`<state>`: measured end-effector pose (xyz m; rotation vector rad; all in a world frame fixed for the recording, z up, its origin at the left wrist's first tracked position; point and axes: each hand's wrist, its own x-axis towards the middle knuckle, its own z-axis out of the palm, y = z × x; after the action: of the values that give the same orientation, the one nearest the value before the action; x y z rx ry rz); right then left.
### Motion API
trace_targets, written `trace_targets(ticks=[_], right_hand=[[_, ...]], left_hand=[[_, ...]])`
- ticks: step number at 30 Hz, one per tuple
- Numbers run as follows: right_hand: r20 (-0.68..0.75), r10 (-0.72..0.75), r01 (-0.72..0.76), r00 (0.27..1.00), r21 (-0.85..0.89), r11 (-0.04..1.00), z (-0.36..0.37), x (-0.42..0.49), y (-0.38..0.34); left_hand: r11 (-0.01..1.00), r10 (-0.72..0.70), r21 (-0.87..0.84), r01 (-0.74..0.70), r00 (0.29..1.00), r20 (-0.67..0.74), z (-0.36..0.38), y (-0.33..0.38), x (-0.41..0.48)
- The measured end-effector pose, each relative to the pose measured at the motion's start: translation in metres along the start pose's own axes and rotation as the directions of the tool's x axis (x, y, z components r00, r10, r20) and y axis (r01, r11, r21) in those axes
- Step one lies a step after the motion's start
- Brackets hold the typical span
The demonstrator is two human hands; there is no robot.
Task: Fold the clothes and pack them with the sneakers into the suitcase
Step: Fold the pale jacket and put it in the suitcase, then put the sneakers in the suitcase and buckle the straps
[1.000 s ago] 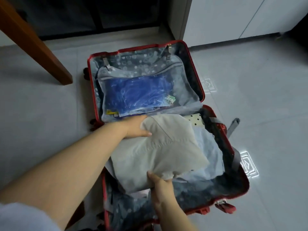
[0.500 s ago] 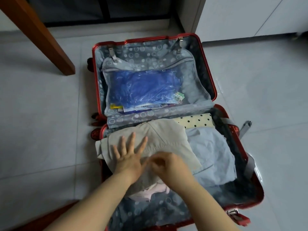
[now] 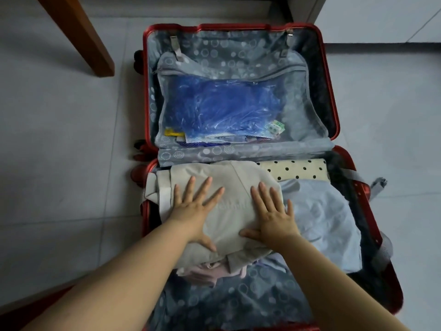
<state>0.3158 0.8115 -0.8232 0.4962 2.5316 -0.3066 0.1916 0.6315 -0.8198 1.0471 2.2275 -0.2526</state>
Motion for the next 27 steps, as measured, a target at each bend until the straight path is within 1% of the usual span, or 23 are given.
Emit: trace_targets(ticks=[2, 4, 6, 8, 11, 14, 16, 18, 19, 20, 21, 24, 25, 27], right_hand=[[-0.037, 0.005, -0.005, 0.999, 0.002, 1.000, 0.009, 0.007, 0.002], [-0.004, -0.001, 0.001, 1.000, 0.020, 1.000, 0.008, 0.010, 0.001], [-0.017, -0.010, 0.010, 1.000, -0.014, 1.000, 0.009, 0.010, 0.000], [0.041, 0.017, -0.015, 0.999, -0.072, 0.997, -0.002, 0.006, -0.007], [0.158, 0.041, -0.032, 0.987, -0.062, 0.998, -0.026, -0.016, -0.018], [0.266, 0.041, -0.027, 0.963, -0.054, 0.998, -0.054, -0.074, -0.021], [0.287, 0.057, -0.039, 0.956, -0.070, 0.997, -0.079, -0.127, -0.027], [0.305, 0.090, -0.073, 0.948, -0.065, 0.995, -0.118, -0.176, -0.040], [0.301, 0.099, -0.090, 0.948, -0.045, 0.995, -0.139, -0.197, -0.047], [0.290, 0.104, -0.100, 0.951, -0.031, 0.995, -0.162, -0.214, -0.054], [0.262, 0.105, -0.103, 0.959, -0.022, 0.994, -0.185, -0.230, -0.061], [0.135, 0.056, -0.056, 0.989, 0.000, 0.998, -0.262, -0.271, -0.080], [0.096, 0.025, -0.024, 0.995, -0.009, 1.000, -0.291, -0.285, -0.088], [0.048, -0.041, 0.043, 0.998, -0.030, 0.999, -0.339, -0.306, -0.101]], left_hand=[[1.000, -0.011, 0.005, 0.011, 1.000, -0.007, 0.002, 0.001, 0.005], [0.999, -0.027, 0.022, 0.028, 1.000, -0.006, 0.003, 0.002, 0.008], [0.999, -0.040, 0.037, 0.040, 0.999, 0.002, 0.002, 0.004, 0.009], [0.999, -0.037, 0.036, 0.036, 0.999, 0.020, -0.004, 0.007, 0.006], [0.998, -0.041, -0.041, 0.042, 0.999, 0.028, -0.021, 0.013, -0.016], [0.988, -0.082, -0.135, 0.080, 0.997, -0.002, -0.043, 0.027, -0.075], [0.972, -0.139, -0.186, 0.142, 0.990, 0.028, -0.064, 0.035, -0.130], [0.965, -0.180, -0.191, 0.177, 0.984, 0.001, -0.089, 0.039, -0.184], [0.966, -0.211, -0.159, 0.202, 0.976, -0.048, -0.104, 0.040, -0.209], [0.952, -0.260, -0.184, 0.245, 0.964, -0.062, -0.124, 0.041, -0.234], [0.947, -0.287, -0.182, 0.263, 0.950, -0.122, -0.146, 0.043, -0.255], [0.936, -0.285, -0.239, 0.259, 0.955, -0.078, -0.221, 0.052, -0.317], [0.931, -0.295, -0.248, 0.267, 0.952, -0.085, -0.247, 0.054, -0.335], [0.926, -0.305, -0.279, 0.254, 0.939, -0.159, -0.291, 0.060, -0.364]])
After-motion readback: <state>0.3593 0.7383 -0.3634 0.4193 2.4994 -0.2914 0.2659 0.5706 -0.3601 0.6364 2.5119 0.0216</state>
